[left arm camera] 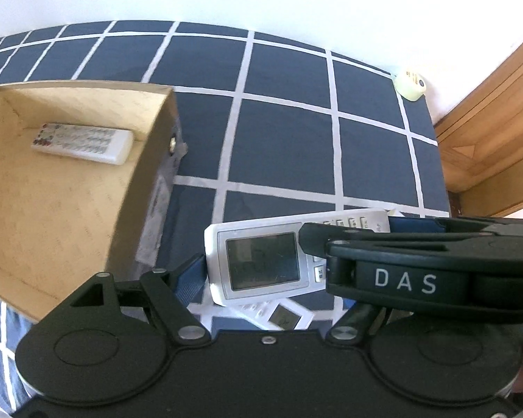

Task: Organize objects
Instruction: 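Lift the air-conditioner remote with the right gripper and carry it over the box, then lower the air-conditioner remote into the box beside the TV remote, then open the right gripper to release the air-conditioner remote, then move the right tool to the white remote with a screen on the cover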

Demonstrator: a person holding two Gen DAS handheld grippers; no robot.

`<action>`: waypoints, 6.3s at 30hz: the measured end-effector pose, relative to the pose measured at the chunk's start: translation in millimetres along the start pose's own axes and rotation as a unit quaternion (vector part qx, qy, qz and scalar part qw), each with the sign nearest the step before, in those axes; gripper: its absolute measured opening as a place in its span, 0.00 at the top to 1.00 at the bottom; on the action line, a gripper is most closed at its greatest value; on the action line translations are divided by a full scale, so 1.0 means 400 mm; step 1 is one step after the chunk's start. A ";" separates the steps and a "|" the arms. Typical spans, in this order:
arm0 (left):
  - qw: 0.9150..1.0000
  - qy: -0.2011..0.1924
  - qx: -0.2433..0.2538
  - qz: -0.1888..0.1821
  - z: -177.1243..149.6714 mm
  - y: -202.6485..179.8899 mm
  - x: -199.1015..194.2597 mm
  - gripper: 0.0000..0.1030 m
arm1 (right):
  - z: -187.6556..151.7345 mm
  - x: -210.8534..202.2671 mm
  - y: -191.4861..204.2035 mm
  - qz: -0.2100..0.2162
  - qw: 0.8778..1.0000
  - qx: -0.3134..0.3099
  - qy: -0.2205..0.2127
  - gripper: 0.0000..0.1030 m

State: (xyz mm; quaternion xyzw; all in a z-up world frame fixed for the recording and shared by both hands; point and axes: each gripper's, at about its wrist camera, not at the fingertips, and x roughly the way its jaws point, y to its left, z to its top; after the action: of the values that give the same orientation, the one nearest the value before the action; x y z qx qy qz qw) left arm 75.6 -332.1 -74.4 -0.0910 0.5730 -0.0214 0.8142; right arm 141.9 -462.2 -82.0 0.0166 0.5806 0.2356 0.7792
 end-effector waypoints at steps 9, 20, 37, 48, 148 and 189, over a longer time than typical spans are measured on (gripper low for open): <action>1.000 -0.014 0.008 -0.005 -0.029 0.076 -0.068 0.27 | -0.026 -0.027 0.102 -0.006 1.000 0.003 -0.017 0.30; 0.999 -0.017 0.042 -0.007 -0.015 0.217 -0.138 0.27 | -0.036 -0.017 0.263 -0.008 0.999 0.032 -0.036 0.30; 0.994 -0.014 0.107 -0.011 0.037 0.466 -0.195 0.27 | -0.028 0.071 0.513 -0.012 0.994 0.090 -0.064 0.30; 0.994 -0.003 0.106 -0.028 0.114 0.569 -0.160 0.27 | 0.043 0.146 0.587 -0.028 0.994 0.094 -0.055 0.30; 0.982 -0.032 0.182 -0.044 0.089 0.446 -0.209 0.00 | -0.035 -0.028 0.466 -0.092 0.971 0.175 -0.132 0.00; 0.935 0.120 0.328 -0.052 -0.042 0.024 0.157 0.01 | -0.277 0.083 -0.010 -0.103 0.926 0.359 -0.047 0.00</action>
State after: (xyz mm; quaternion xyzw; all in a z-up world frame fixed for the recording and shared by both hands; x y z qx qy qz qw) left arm 80.6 -333.6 -140.1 0.1553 0.6217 -0.2611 0.7220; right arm 49.5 -480.3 -149.0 0.2468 0.5873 -0.0709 0.7675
